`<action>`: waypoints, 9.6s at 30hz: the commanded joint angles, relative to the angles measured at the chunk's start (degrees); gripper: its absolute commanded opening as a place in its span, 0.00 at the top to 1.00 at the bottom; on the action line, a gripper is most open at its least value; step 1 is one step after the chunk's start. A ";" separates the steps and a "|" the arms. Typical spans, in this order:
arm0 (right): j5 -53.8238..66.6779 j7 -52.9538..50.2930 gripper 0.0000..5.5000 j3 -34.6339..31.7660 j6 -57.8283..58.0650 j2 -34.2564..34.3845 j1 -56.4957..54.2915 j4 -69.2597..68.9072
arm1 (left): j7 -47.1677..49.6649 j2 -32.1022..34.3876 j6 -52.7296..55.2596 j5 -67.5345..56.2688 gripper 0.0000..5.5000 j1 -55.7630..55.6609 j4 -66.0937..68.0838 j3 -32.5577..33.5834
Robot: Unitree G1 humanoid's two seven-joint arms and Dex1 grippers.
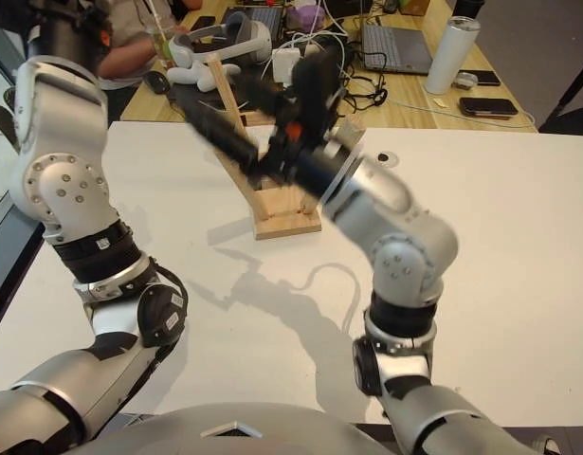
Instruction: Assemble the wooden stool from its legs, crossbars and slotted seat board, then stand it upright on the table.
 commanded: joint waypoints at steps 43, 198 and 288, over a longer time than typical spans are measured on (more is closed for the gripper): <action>-13.69 0.57 0.60 2.43 -2.24 -13.32 16.94 18.73 | -7.10 -6.33 39.43 16.37 0.84 19.08 -10.35 -31.01; -49.23 -32.12 0.15 33.73 -17.37 -34.45 14.17 -10.04 | 2.57 -0.38 5.71 14.60 0.84 12.51 -8.68 -11.93; -56.06 0.10 0.81 14.72 -11.39 -1.36 16.98 14.34 | 1.68 -2.50 7.85 15.71 0.84 20.31 -11.12 -15.86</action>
